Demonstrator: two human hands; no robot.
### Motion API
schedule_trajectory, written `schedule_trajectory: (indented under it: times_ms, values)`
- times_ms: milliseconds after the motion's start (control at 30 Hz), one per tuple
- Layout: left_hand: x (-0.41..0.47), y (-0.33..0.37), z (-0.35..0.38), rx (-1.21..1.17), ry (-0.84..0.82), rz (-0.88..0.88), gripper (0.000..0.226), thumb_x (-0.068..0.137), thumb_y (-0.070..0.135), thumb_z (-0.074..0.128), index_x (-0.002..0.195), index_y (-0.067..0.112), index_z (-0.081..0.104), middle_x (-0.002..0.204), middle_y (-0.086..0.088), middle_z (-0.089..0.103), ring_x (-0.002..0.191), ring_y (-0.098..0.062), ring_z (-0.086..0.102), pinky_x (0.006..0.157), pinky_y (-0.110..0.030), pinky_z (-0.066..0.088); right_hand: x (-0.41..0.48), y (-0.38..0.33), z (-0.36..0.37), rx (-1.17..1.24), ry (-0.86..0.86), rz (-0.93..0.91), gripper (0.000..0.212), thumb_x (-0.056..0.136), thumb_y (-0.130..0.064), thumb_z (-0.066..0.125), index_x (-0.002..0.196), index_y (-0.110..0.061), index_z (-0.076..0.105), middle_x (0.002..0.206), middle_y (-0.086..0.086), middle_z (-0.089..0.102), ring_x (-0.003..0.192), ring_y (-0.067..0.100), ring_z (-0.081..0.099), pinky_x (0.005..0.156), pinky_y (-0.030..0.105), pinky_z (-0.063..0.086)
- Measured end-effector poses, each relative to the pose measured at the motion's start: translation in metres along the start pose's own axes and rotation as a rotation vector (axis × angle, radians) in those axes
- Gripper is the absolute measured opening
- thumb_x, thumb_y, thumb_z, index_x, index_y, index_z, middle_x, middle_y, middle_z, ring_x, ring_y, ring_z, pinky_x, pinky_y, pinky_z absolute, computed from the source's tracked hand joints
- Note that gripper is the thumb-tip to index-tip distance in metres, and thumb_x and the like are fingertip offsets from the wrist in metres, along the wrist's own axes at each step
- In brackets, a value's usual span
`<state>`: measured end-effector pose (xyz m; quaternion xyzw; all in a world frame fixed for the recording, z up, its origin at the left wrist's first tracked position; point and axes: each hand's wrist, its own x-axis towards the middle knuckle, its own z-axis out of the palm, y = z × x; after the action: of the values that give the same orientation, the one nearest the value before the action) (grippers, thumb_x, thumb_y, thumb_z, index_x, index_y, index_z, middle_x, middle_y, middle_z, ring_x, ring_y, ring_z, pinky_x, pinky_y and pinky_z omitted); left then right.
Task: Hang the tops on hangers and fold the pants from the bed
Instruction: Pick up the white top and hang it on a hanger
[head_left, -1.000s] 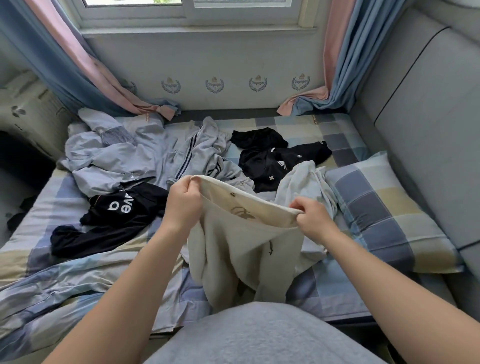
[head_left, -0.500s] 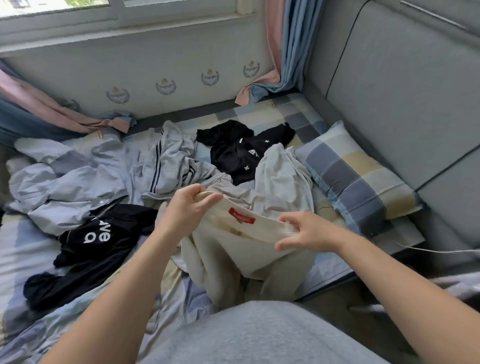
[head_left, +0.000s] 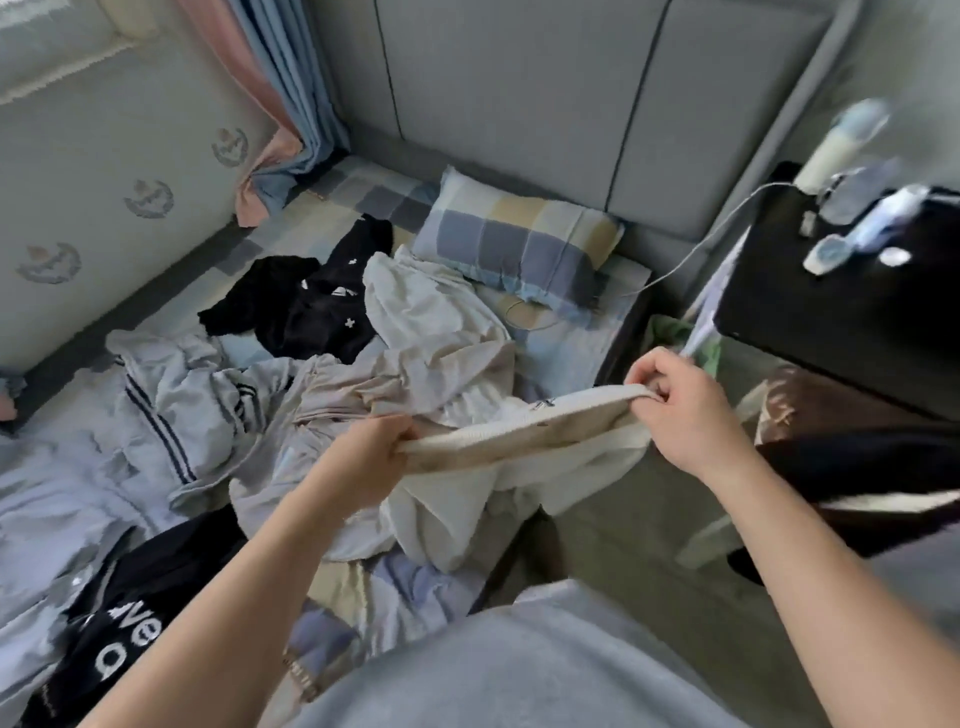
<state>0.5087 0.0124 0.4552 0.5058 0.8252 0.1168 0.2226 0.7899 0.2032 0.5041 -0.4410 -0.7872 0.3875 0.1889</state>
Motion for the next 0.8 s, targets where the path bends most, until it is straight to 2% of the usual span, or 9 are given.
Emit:
schedule_trajectory:
  times_ms: [100,200,267,367,467,600,667,733,800]
  values:
    - [-0.007,0.017,0.027,-0.089,-0.112,0.094,0.023,0.084,0.004,0.054,0.069,0.022,0.051,0.067,0.007,0.054,0.064,-0.016,0.051,0.053,-0.026,0.034,-0.052,0.023,-0.011,-0.08,0.101,0.146,0.02,0.092,-0.006,0.057,0.091,-0.023,0.068,0.068,-0.008,0.058,0.058,0.006,0.051,0.049,0.017,0.033]
    - [-0.015,0.045,0.052,-0.257,-0.197,0.149,0.018,0.085,0.0,0.05,0.071,0.011,0.051,0.063,0.006,0.049,0.058,-0.009,0.043,0.054,-0.026,0.033,-0.099,0.044,-0.023,-0.123,0.181,0.293,0.03,0.094,-0.004,0.049,0.102,-0.022,0.072,0.086,-0.007,0.067,0.077,0.014,0.06,0.058,0.02,0.038]
    - [-0.025,0.072,0.065,-0.377,-0.244,0.199,0.021,0.084,0.009,0.048,0.065,0.015,0.044,0.059,0.01,0.042,0.055,-0.007,0.037,0.057,-0.032,0.03,-0.133,0.057,-0.032,-0.082,0.236,0.382,0.034,0.093,-0.002,0.045,0.104,-0.022,0.071,0.09,-0.006,0.068,0.082,0.016,0.061,0.061,0.021,0.041]
    - [-0.042,0.125,0.075,-0.525,-0.31,0.294,0.017,0.075,0.023,0.043,0.059,0.022,0.038,0.056,0.012,0.036,0.056,-0.009,0.033,0.057,-0.032,0.027,-0.182,0.071,-0.052,0.064,0.397,0.488,0.037,0.092,0.0,0.045,0.102,-0.027,0.069,0.087,-0.012,0.067,0.075,0.002,0.058,0.057,0.011,0.041]
    - [-0.054,0.182,0.084,-0.57,-0.351,0.442,0.024,0.079,0.026,0.045,0.056,0.026,0.038,0.055,0.013,0.035,0.053,-0.004,0.031,0.051,-0.022,0.025,-0.228,0.08,-0.079,0.213,0.628,0.577,0.032,0.094,-0.007,0.051,0.095,-0.033,0.069,0.081,-0.02,0.069,0.078,-0.005,0.061,0.058,0.005,0.041]
    - [-0.064,0.272,0.098,-0.636,-0.465,0.669,0.026,0.079,0.035,0.049,0.063,0.016,0.042,0.062,0.01,0.036,0.059,-0.007,0.033,0.054,-0.021,0.027,-0.287,0.086,-0.128,0.294,0.882,0.648,0.018,0.082,-0.036,0.06,0.075,-0.049,0.07,0.077,-0.027,0.068,0.073,-0.009,0.062,0.064,0.025,0.044]
    - [-0.073,0.326,0.111,-0.672,-0.533,0.764,0.024,0.084,0.024,0.051,0.061,0.022,0.043,0.062,0.012,0.037,0.059,-0.007,0.034,0.054,-0.019,0.028,-0.318,0.093,-0.159,0.287,0.992,0.675,0.018,0.075,-0.04,0.057,0.074,-0.055,0.067,0.073,-0.029,0.066,0.069,-0.012,0.059,0.062,0.026,0.042]
    - [-0.086,0.379,0.131,-0.697,-0.579,0.792,0.025,0.085,0.018,0.049,0.061,0.02,0.045,0.062,0.009,0.039,0.06,-0.009,0.036,0.055,-0.021,0.029,-0.351,0.102,-0.192,0.277,1.078,0.689,0.018,0.076,-0.037,0.057,0.072,-0.052,0.068,0.071,-0.028,0.066,0.067,-0.013,0.058,0.059,0.019,0.044]
    - [-0.098,0.426,0.153,-0.732,-0.586,0.773,0.024,0.085,0.024,0.048,0.067,0.008,0.046,0.064,0.002,0.04,0.061,-0.012,0.038,0.054,-0.025,0.031,-0.38,0.111,-0.22,0.265,1.123,0.709,0.03,0.082,-0.032,0.058,0.071,-0.058,0.066,0.07,-0.033,0.064,0.067,-0.018,0.058,0.052,0.007,0.04]
